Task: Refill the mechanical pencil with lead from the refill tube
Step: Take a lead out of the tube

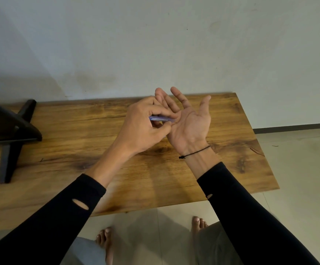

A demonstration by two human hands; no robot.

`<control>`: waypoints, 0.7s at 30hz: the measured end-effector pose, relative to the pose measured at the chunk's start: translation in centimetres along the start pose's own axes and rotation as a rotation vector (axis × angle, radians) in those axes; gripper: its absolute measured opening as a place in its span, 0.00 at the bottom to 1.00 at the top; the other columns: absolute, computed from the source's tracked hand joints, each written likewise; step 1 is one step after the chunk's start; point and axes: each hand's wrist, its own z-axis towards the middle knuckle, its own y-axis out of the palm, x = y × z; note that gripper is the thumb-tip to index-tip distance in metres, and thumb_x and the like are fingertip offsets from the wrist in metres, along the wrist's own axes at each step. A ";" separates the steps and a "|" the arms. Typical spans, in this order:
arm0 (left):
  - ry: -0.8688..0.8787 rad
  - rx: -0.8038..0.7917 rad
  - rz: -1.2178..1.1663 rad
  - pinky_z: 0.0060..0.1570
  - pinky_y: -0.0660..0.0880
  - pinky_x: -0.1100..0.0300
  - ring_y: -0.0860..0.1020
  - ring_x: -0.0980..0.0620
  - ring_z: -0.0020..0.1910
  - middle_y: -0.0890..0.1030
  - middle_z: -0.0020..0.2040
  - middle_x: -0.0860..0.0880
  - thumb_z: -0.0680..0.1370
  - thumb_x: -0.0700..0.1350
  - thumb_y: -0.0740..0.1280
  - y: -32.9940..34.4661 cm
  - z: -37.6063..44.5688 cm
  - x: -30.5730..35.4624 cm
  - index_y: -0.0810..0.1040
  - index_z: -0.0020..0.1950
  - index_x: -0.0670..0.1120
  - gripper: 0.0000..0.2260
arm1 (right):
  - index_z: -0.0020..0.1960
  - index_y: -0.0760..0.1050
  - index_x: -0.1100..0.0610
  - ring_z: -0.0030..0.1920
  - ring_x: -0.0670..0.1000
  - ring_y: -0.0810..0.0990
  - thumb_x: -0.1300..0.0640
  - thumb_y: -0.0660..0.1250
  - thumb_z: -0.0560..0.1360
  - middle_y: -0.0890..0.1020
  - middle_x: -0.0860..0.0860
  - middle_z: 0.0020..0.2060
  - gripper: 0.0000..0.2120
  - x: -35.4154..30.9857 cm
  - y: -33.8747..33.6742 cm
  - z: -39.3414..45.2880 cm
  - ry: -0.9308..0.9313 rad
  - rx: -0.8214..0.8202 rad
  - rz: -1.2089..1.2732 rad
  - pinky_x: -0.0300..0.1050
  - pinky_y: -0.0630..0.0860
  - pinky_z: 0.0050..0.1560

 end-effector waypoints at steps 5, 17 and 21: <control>-0.022 -0.004 0.010 0.42 0.76 0.70 0.83 0.53 0.41 0.84 0.43 0.49 0.72 0.34 0.77 -0.2 0.0 0.3 0.92 0.51 0.47 0.11 | 0.78 0.67 0.64 0.64 0.65 0.83 0.27 0.49 0.82 0.82 0.70 0.63 0.45 0.1 0.1 0.1 0.006 0.013 -0.005 0.63 0.69 0.79; -0.089 -0.009 -0.056 0.41 0.77 0.72 0.86 0.60 0.40 0.88 0.41 0.61 0.74 0.41 0.79 -0.7 -0.8 -1.4 0.90 0.53 0.51 0.09 | 0.76 0.67 0.65 0.61 0.69 0.84 0.28 0.53 0.82 0.82 0.73 0.61 0.43 -0.9 -0.3 0.4 -0.041 0.004 0.057 0.59 0.79 0.68; -0.128 -0.022 -0.005 0.41 0.78 0.71 0.86 0.63 0.40 0.87 0.40 0.63 0.74 0.44 0.78 -0.7 -1.1 -2.0 0.91 0.52 0.53 0.08 | 0.77 0.66 0.66 0.65 0.70 0.82 0.28 0.54 0.82 0.81 0.74 0.62 0.44 -1.4 -0.6 0.6 -0.047 -0.015 0.081 0.60 0.79 0.69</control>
